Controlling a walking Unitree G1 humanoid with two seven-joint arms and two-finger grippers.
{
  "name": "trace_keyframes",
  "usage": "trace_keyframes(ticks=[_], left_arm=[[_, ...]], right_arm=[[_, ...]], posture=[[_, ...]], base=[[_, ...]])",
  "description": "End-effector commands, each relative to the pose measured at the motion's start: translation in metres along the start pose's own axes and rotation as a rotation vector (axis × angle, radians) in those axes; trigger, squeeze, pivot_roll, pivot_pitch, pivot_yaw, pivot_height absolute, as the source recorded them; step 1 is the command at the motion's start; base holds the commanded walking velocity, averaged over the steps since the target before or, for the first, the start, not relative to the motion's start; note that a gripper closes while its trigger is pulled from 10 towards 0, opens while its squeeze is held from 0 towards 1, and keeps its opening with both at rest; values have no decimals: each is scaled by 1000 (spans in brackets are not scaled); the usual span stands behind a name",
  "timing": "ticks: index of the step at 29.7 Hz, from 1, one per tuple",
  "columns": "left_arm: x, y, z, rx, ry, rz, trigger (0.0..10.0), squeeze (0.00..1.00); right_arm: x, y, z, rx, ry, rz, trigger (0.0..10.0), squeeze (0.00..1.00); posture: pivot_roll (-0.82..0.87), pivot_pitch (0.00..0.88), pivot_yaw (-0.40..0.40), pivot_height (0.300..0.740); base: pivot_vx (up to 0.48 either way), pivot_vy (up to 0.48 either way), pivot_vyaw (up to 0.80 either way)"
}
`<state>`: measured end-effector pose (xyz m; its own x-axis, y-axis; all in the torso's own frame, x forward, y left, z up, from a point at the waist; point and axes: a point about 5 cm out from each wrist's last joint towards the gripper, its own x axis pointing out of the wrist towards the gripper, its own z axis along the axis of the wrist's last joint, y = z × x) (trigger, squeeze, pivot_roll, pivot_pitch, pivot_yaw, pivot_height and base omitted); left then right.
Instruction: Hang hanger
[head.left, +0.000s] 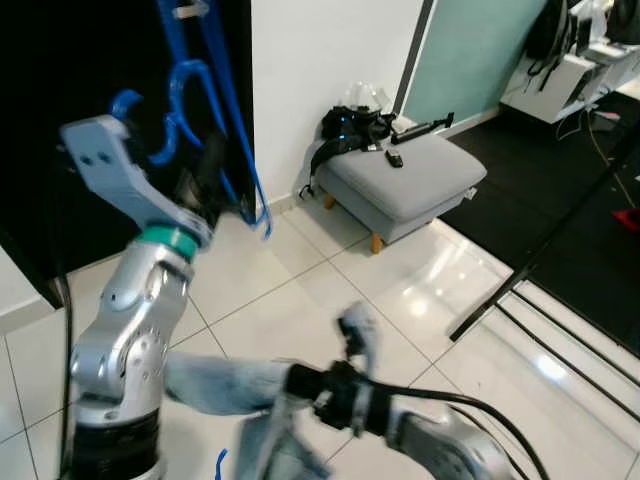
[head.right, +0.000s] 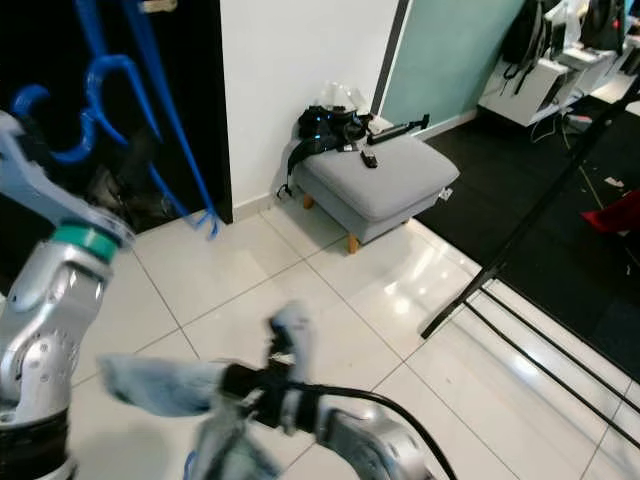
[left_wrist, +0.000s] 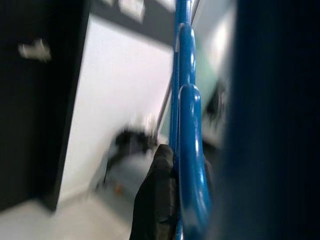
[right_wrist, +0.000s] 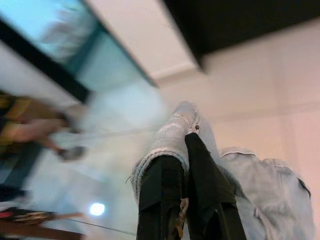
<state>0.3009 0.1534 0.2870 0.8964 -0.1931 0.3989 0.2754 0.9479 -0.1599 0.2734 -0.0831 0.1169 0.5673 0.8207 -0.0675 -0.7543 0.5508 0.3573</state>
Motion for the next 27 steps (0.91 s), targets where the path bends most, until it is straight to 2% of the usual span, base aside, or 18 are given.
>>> trace_keyframes(ticks=[1, 3, 6, 7, 8, 10, 13, 14, 16, 17, 18, 19, 20, 21, 22, 23, 24, 27], left_arm=[[-7, 2, -10, 62, 72, -2, 10000, 0], [-9, 3, -13, 87, 89, -1, 10000, 0], [-22, 9, -45, 282, 273, -20, 10000, 0], [-22, 9, -45, 282, 273, -20, 10000, 0], [-30, 13, -61, 328, 368, -25, 10000, 0], [-48, 18, -85, 386, 488, -35, 10000, 0], [-57, 20, -93, 406, 525, -40, 10000, 0], [-69, 23, -104, 431, 575, -55, 10000, 0], [-98, 26, -129, 437, 705, -89, 10000, 0], [-98, 26, -129, 437, 705, -89, 10000, 0], [-117, 28, -143, 410, 770, -94, 10000, 0], [-117, 28, -143, 410, 770, -94, 10000, 0], [-131, 31, -154, 390, 821, -75, 10000, 0], [-131, 31, -154, 390, 821, -75, 10000, 0], [-143, 37, -163, 339, 869, 0, 10000, 0], [-143, 37, -163, 339, 869, 0, 10000, 0], [-150, 42, -169, 299, 902, 74, 10000, 0], [-154, 46, -172, 275, 919, 126, 10000, 0]], right_arm=[[-16, -20, -2, -12, -25, -140, 0, 0], [-20, -26, -3, -17, -24, -176, 0, 0], [-35, -48, -3, -22, -50, -329, 0, 0], [-35, -48, -3, -22, -50, -329, 0, 0], [-38, -55, -3, -22, -65, -383, 0, 0], [-42, -62, -4, -22, -91, -459, 0, 0], [-44, -65, -5, -21, -106, -501, 0, 0], [-45, -66, -6, -18, -120, -528, 0, 0], [-48, -67, -6, -20, -158, -577, 0, 0], [-48, -67, -6, -20, -158, -577, 0, 0], [-50, -67, -5, -19, -187, -602, 0, 0], [-50, -67, -5, -19, -187, -602, 0, 0], [-52, -68, -4, -27, -213, -627, 0, 0], [-52, -68, -4, -27, -213, -627, 0, 0], [-54, -69, -2, -36, -248, -657, 0, 0], [-54, -69, -2, -36, -248, -657, 0, 0], [-57, -70, 0, -45, -277, -684, 0, 0], [-58, -71, 1, -51, -297, -703, 0, 0]], posture=[[-25, 144, 16, 740], [-25, 144, 16, 740], [-27, 143, 21, 740], [-27, 143, 21, 740], [-27, 142, 20, 740], [-27, 142, 20, 740], [-29, 142, 20, 740], [-29, 142, 20, 740], [-31, 141, 17, 740], [-31, 141, 17, 740], [-33, 140, 17, 740], [-33, 140, 17, 740], [-35, 140, 16, 740], [-35, 140, 16, 740], [-35, 140, 16, 740], [-35, 140, 16, 740], [-41, 137, 14, 740], [-41, 137, 14, 740]], base=[[0, 0, 0], [0, 0, 0], [0, 0, 0], [0, 0, 0], [0, 0, 0], [0, 0, 0], [0, 0, 0], [0, 0, 0], [0, 0, 0], [0, 0, 0], [0, 0, 0], [0, 0, 0], [0, 0, 0], [0, 0, 0], [0, 0, 0], [0, 0, 0], [0, 0, 0], [0, 0, 0]])
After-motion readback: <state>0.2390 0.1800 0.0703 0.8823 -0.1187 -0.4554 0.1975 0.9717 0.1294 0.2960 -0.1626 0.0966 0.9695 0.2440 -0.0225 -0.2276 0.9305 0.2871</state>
